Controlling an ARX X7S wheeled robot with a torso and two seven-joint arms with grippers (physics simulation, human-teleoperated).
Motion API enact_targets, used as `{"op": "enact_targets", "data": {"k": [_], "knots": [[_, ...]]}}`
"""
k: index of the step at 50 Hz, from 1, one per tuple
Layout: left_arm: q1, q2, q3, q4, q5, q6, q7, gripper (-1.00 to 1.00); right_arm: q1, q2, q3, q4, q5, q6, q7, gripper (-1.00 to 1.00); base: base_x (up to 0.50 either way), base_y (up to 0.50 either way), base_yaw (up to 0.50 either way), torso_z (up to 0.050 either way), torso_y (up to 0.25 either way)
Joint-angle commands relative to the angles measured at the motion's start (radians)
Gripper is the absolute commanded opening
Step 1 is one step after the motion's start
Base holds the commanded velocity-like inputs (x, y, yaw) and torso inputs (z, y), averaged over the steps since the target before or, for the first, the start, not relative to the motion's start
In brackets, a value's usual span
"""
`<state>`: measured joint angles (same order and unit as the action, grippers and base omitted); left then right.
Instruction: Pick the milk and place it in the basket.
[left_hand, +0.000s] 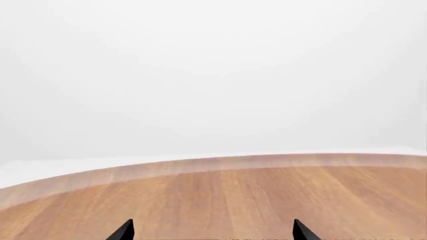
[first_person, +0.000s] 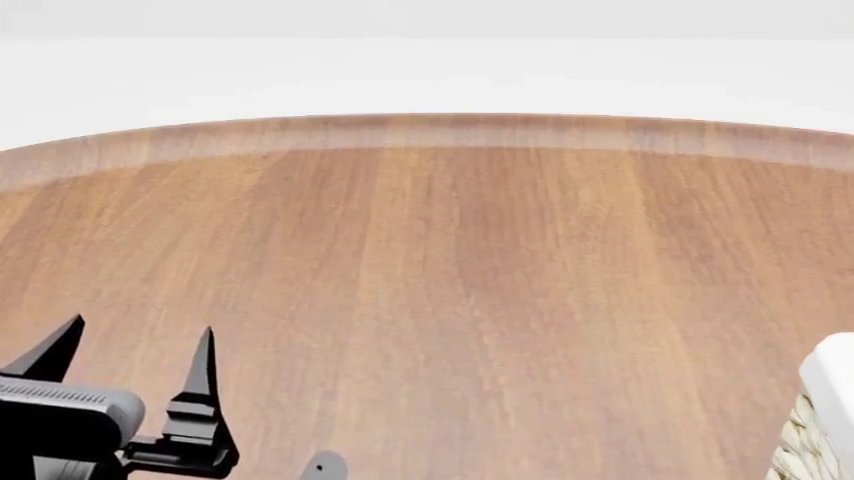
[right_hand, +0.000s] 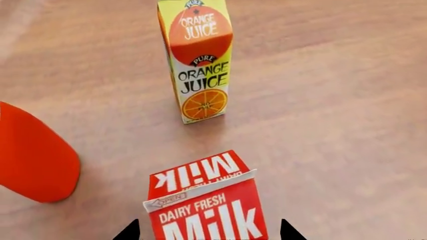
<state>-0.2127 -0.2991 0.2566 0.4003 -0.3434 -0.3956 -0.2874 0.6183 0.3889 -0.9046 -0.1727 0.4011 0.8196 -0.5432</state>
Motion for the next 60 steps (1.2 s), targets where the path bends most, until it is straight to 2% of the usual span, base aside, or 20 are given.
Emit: {"op": "enact_targets", "data": {"k": [1, 8, 9, 28, 31, 36, 39, 42, 55, 60], "knots": [[0.01, 0.012, -0.014, -0.009, 0.024, 0.017, 0.026, 1.0, -0.005, -0.03, 0.002, 0.077, -0.015, -0.084, -0.077, 1.0, 0.0, 0.0, 0.0, 0.0, 0.0], [0.014, 0.013, 0.004, -0.014, 0.032, 0.025, 0.027, 1.0, -0.012, -0.031, -0.019, 0.142, -0.03, -0.146, -0.11, 1.0, 0.0, 0.0, 0.0, 0.0, 0.0], [0.014, 0.012, 0.005, -0.012, 0.032, 0.024, 0.027, 1.0, -0.015, -0.031, -0.019, 0.143, -0.031, -0.153, -0.111, -1.0, 0.0, 0.0, 0.0, 0.0, 0.0], [0.016, 0.005, 0.012, -0.016, 0.026, 0.031, 0.025, 1.0, -0.041, -0.003, -0.016, 0.116, -0.026, -0.199, -0.112, -1.0, 0.0, 0.0, 0.0, 0.0, 0.0], [0.012, 0.004, 0.006, -0.015, 0.018, 0.027, 0.024, 1.0, -0.058, -0.028, 0.084, 0.103, -0.012, -0.143, 0.037, -1.0, 0.0, 0.0, 0.0, 0.0, 0.0], [0.008, 0.005, 0.001, -0.026, 0.015, 0.031, 0.021, 1.0, -0.049, -0.081, 0.334, 0.077, 0.079, 0.033, 0.291, -1.0, 0.0, 0.0, 0.0, 0.0, 0.0], [0.004, 0.006, -0.004, -0.035, 0.01, 0.031, 0.019, 1.0, -0.046, -0.086, 0.418, 0.024, 0.064, 0.11, 0.438, -1.0, 0.0, 0.0, 0.0, 0.0, 0.0], [0.001, 0.006, -0.006, -0.034, 0.006, 0.028, 0.016, 1.0, -0.049, -0.086, 0.513, -0.039, 0.108, 0.181, 0.504, -1.0, 0.0, 0.0, 0.0, 0.0, 0.0], [-0.006, 0.001, -0.009, -0.028, -0.004, 0.022, 0.01, 1.0, 0.005, -0.088, 0.743, -0.257, 0.144, 0.399, 0.746, -1.0, 0.0, 0.0, 0.0, 0.0, 0.0], [-0.007, 0.0, -0.007, -0.025, -0.005, 0.019, 0.007, 1.0, 0.079, -0.102, 0.837, -0.357, 0.195, 0.556, 0.808, -1.0, 0.0, 0.0, 0.0, 0.0, 0.002]]}}
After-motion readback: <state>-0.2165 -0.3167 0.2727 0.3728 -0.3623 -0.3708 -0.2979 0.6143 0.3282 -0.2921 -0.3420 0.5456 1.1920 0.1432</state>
